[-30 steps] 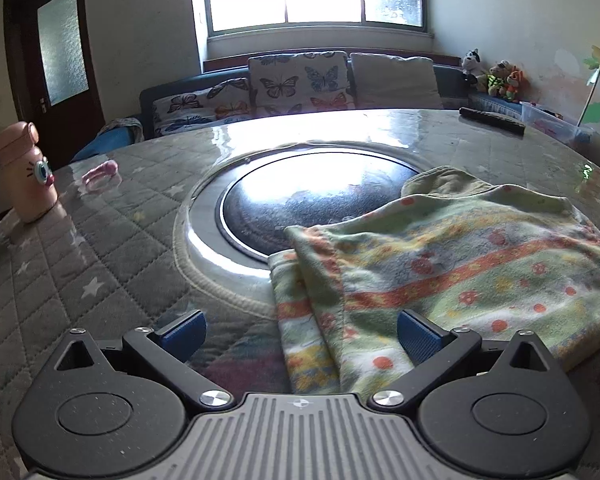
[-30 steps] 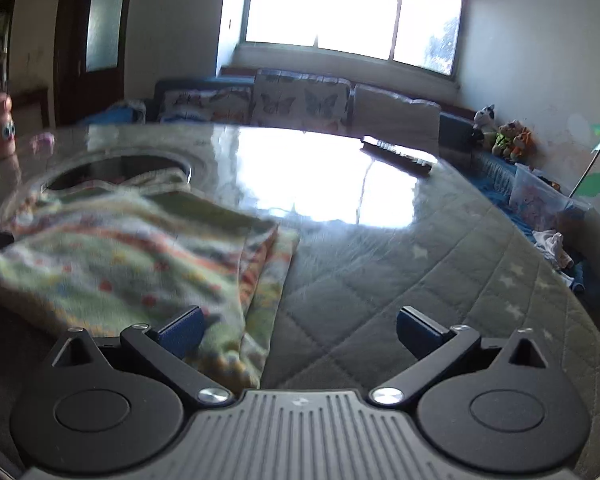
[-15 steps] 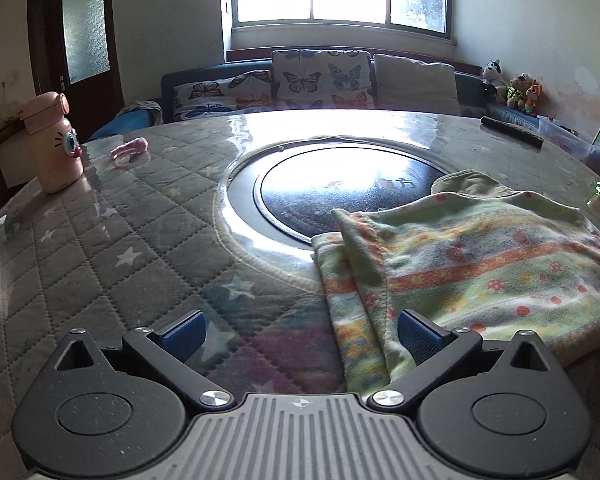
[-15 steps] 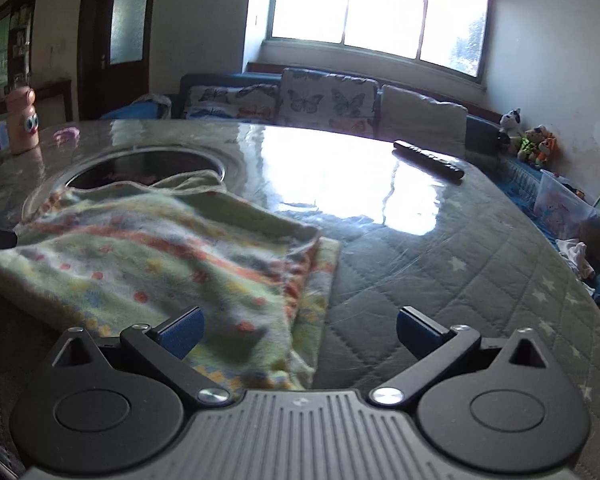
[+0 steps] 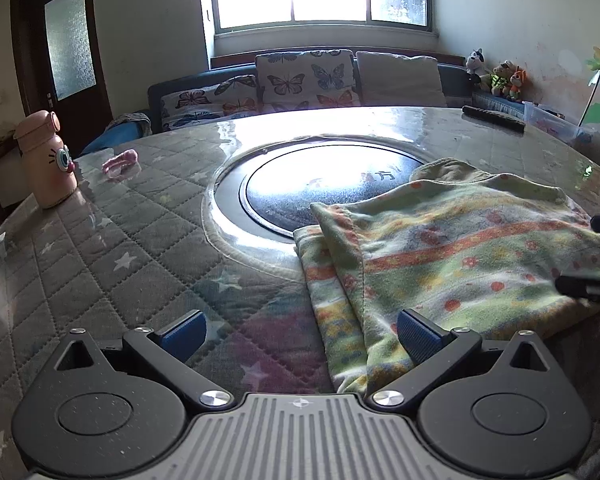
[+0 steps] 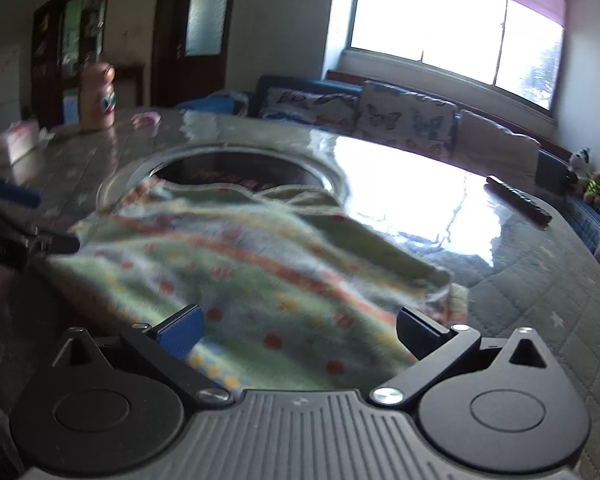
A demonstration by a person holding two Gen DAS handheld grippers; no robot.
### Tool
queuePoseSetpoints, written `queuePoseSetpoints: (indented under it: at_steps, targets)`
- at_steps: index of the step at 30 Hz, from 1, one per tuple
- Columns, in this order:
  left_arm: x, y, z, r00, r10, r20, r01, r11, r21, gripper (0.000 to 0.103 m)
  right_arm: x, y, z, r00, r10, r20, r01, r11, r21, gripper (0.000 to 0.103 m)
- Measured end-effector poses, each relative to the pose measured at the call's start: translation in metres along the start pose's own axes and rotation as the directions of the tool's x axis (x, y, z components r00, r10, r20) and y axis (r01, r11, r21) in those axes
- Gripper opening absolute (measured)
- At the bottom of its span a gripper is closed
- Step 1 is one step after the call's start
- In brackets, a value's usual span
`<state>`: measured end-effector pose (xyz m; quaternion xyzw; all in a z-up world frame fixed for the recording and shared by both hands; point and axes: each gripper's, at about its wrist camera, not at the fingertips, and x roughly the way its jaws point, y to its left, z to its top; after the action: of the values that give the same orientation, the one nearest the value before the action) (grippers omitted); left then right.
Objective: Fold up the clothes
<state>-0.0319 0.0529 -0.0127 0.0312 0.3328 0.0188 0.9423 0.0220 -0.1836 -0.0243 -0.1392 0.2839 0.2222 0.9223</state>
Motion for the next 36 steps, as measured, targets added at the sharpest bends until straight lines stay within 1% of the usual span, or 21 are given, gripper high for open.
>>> queuePoseSetpoints:
  at_steps: [4,9,11,14,16,18,20,23,25,27,29,32,33,36]
  targets:
    - [-0.006,-0.004,0.004,1.000,-0.001,0.008,0.001,1.000,0.020,0.103,-0.007,0.000,0.000,1.000,0.004,-0.004,-0.004,1.000,-0.017,0.103]
    - [-0.012,-0.021,0.014,0.997,-0.066,0.046,0.063,0.996,0.055,0.103,-0.009,0.004,0.011,0.999,0.030,0.030,-0.029,0.999,-0.015,0.103]
    - [-0.008,-0.029,0.015,0.996,-0.083,0.039,0.080,0.994,0.072,0.103,-0.005,0.008,0.014,0.999,0.045,0.032,-0.044,0.999,-0.018,0.103]
    - [-0.001,-0.040,0.013,0.994,-0.105,0.017,0.103,0.990,0.096,0.103,0.002,0.013,0.009,0.999,0.053,0.004,-0.053,0.998,-0.036,0.103]
    - [0.004,-0.043,0.008,0.994,-0.107,-0.007,0.107,0.988,0.112,0.103,0.000,0.010,0.009,0.998,0.064,-0.001,-0.064,0.998,-0.027,0.103]
    - [0.006,-0.041,0.005,0.993,-0.115,-0.016,0.116,0.988,0.105,0.103,-0.001,0.006,0.012,0.998,0.069,-0.004,-0.069,0.997,-0.025,0.103]
    - [0.005,-0.039,0.007,0.993,-0.119,-0.017,0.120,0.988,0.098,0.103,-0.002,0.003,0.016,0.998,0.067,-0.002,-0.067,0.997,-0.029,0.103]
    - [0.004,-0.038,0.015,0.994,-0.110,0.008,0.108,0.988,0.107,0.103,0.001,-0.002,0.028,0.998,0.063,0.024,-0.063,0.998,-0.031,0.103]
    - [0.006,-0.037,0.019,0.994,-0.108,0.015,0.106,0.989,0.106,0.103,0.009,-0.005,0.034,0.998,0.062,0.024,-0.061,0.998,-0.020,0.103]
    - [0.011,-0.039,0.019,0.994,-0.105,0.000,0.104,0.989,0.108,0.103,0.020,-0.008,0.037,0.998,0.060,0.014,-0.060,0.998,-0.008,0.103]
    - [0.014,-0.040,0.015,0.994,-0.112,-0.013,0.113,0.987,0.112,0.103,0.032,-0.011,0.035,0.997,0.076,-0.027,-0.075,0.997,0.014,0.103]
    - [0.014,-0.038,0.012,0.992,-0.126,-0.021,0.128,0.986,0.104,0.103,0.038,-0.021,0.033,0.987,0.152,-0.058,-0.145,0.984,0.105,0.103]
    - [0.015,-0.037,0.012,0.991,-0.130,-0.023,0.132,0.986,0.098,0.103,0.039,-0.024,0.035,0.985,0.161,-0.064,-0.153,0.981,0.123,0.103]
    - [0.017,-0.036,0.012,0.990,-0.139,-0.029,0.141,0.986,0.090,0.103,0.036,-0.030,0.047,0.987,0.157,-0.035,-0.150,0.978,0.141,0.103]
